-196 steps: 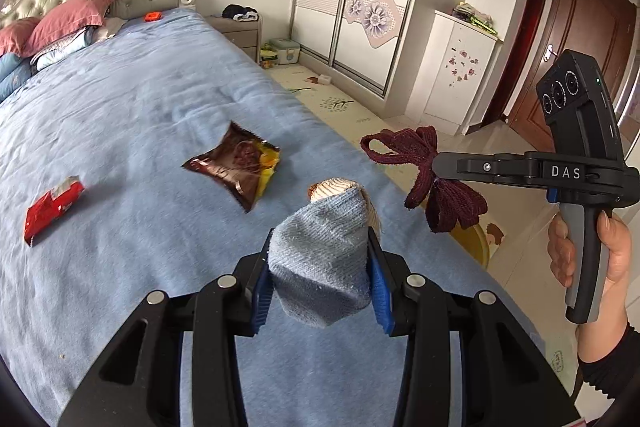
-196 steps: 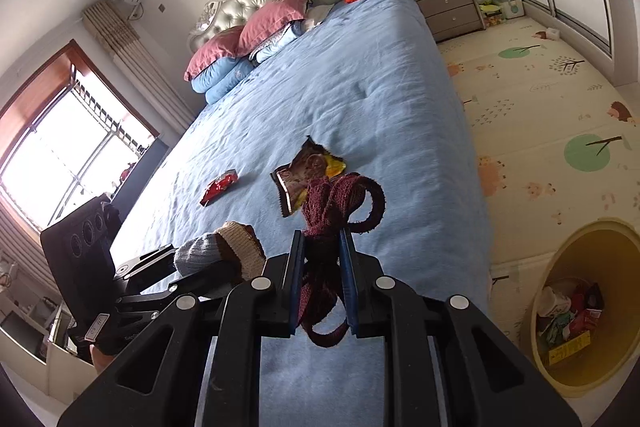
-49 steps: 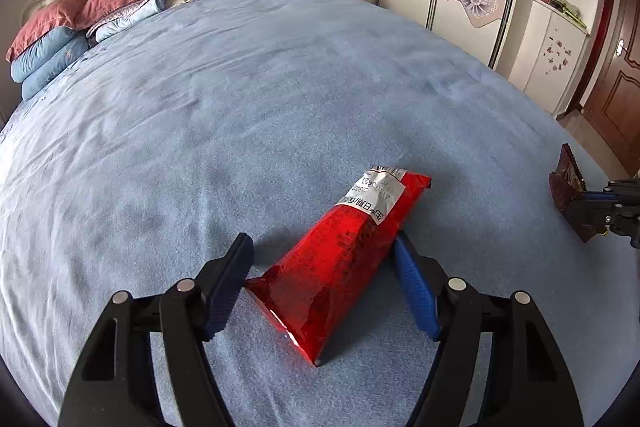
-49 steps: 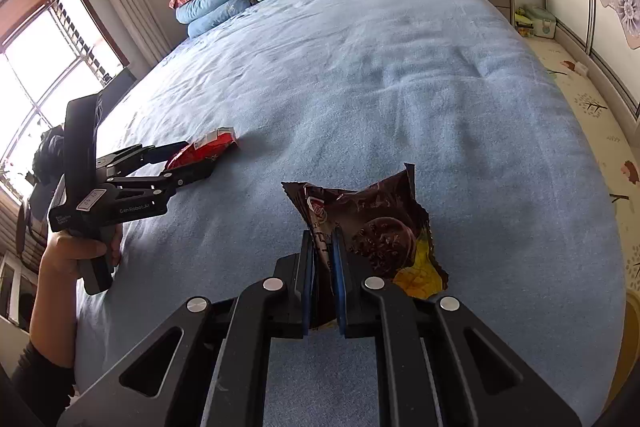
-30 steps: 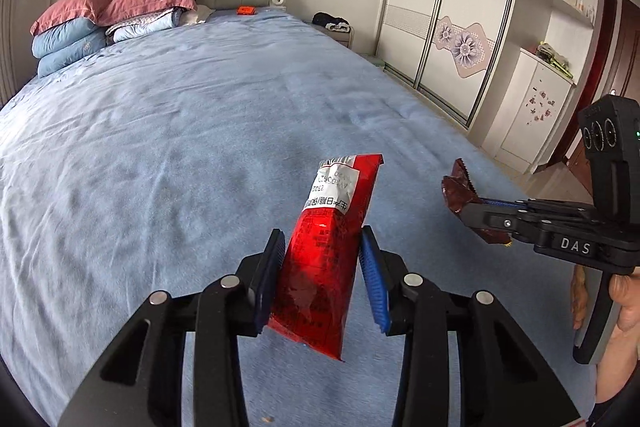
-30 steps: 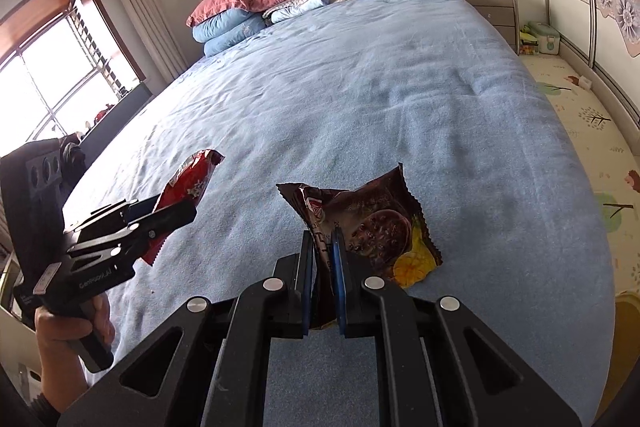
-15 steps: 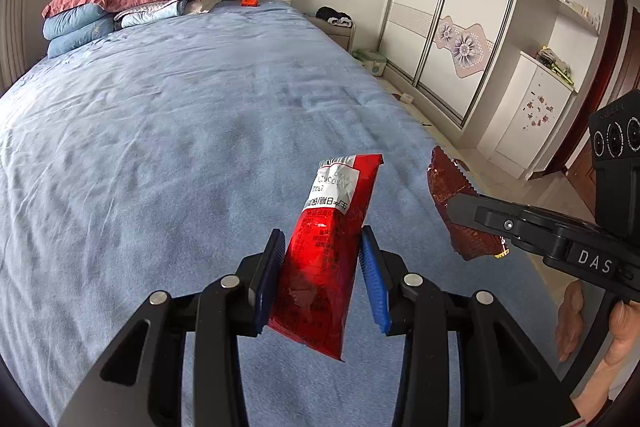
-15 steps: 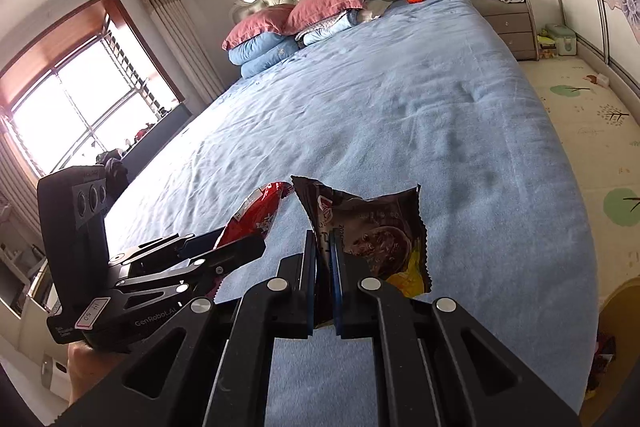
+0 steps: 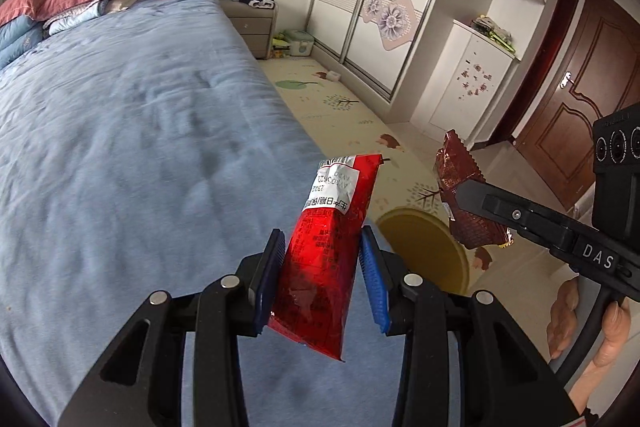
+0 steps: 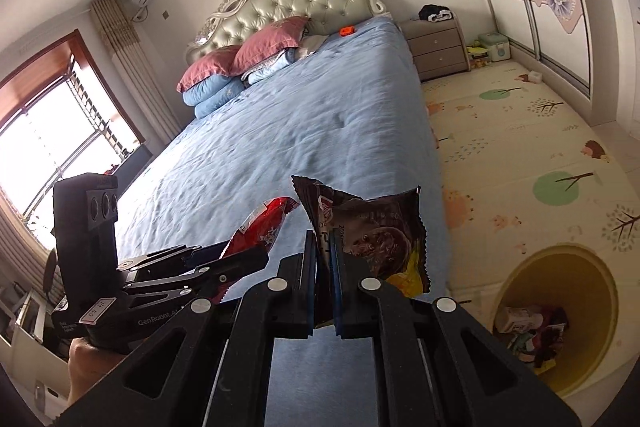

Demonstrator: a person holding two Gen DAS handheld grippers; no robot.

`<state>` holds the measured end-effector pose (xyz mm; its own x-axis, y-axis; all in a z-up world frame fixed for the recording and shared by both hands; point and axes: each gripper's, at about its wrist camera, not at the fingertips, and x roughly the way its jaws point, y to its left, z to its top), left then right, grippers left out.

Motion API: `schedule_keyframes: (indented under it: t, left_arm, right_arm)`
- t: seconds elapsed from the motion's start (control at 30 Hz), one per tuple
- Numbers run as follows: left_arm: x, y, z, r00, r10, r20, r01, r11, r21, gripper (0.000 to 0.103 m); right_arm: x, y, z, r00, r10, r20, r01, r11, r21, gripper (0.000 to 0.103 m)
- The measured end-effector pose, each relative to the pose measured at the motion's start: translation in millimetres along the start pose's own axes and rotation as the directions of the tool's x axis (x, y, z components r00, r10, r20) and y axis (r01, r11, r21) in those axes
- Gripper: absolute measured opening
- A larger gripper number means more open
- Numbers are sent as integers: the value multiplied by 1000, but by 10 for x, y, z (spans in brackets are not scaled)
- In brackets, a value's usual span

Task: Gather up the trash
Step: 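Drop the packet into the bin with the left tool while the right drops the bag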

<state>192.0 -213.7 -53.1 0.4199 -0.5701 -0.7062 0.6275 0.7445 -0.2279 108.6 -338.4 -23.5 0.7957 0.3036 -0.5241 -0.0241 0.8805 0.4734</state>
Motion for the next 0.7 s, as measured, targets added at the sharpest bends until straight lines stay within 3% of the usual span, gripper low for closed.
schedule_keyframes:
  t: [0.4,0.7]
  left_arm:
    - [1080,-1316,289,982,-111,-151,132,982,138,39]
    - [1970,-1917,360,958,-96,-271,159,962,222,39]
  right_arm:
    - [-671,-1462,-133,982,-189,15,185,971,155,7]
    - [-753,-2342,-393,960,-272,-63,279,926,254,7]
